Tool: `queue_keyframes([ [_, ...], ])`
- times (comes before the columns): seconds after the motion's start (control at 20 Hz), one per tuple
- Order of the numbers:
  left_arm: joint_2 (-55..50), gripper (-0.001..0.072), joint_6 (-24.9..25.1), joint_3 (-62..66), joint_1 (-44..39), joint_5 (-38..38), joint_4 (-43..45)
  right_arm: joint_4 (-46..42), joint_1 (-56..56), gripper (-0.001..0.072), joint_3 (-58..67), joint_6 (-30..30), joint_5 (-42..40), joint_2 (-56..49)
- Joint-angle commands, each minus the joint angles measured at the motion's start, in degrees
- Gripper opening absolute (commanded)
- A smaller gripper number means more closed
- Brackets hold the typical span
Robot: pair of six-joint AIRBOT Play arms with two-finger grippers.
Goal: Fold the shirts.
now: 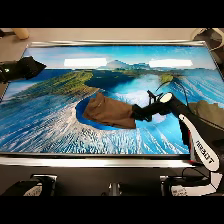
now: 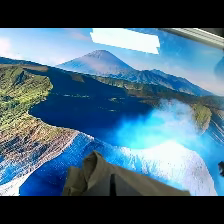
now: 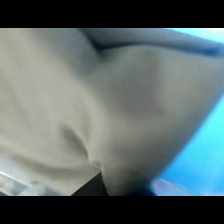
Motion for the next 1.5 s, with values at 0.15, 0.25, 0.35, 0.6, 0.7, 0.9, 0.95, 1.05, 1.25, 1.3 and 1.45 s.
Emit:
queue_keyframes([
  [0.15,-0.07,0.0037,0.17,-0.11,0.09,-0.5,3.61,2.19,-16.13,0.0016,23.3,-1.07,14.93,4.96],
  [0.25,-0.15,0.0037,0.17,-0.52,0.09,-0.46,3.58,-3.34,-24.48,0.0015,29.2,4.46,20.41,6.49],
  [0.35,-0.24,0.0037,0.22,-1.77,0.07,-0.48,3.61,-4.13,-32.59,0.0015,33.05,7.04,25.27,7.76],
  [0.6,-0.24,0.0037,1.49,-7.93,0.02,1.68,3.41,-5.05,-49.86,0.0015,40.17,14.05,32.94,10.88],
  [0.7,-0.24,0.0037,1.79,-10.69,0.02,2.25,3.39,-5.03,-54.64,0.0015,41.16,15.74,36.87,11.43],
  [0.9,-0.24,0.0037,3.23,-13.99,0.02,1.88,3.3,-6.23,-60.96,0.0014,41.16,17.09,39.8,13.92],
  [0.95,-0.24,0.0037,3.26,-13.99,0.02,1.92,2.99,-8.74,-61.96,0.0014,41.16,17.33,41.55,14.62],
  [1.05,-0.09,0.0038,3.26,-13.94,0.02,2.54,2.91,-20.96,-63.01,0.0015,40.92,17.4,47.54,15.96],
  [1.25,0.0,0.0037,4.11,-13.94,0.02,2.54,2.89,-42.4,-63.01,0.0014,32.89,13.88,47.41,21.33],
  [1.3,0.0,0.0037,4.11,-13.94,0.02,2.56,2.89,-43.93,-63.01,0.0014,28.57,12.66,47.41,22.56],
  [1.45,0.0,0.0037,4.11,-13.94,0.02,2.54,2.84,-45.46,-63.01,0.0015,12.81,12.46,47.36,25.66],
])
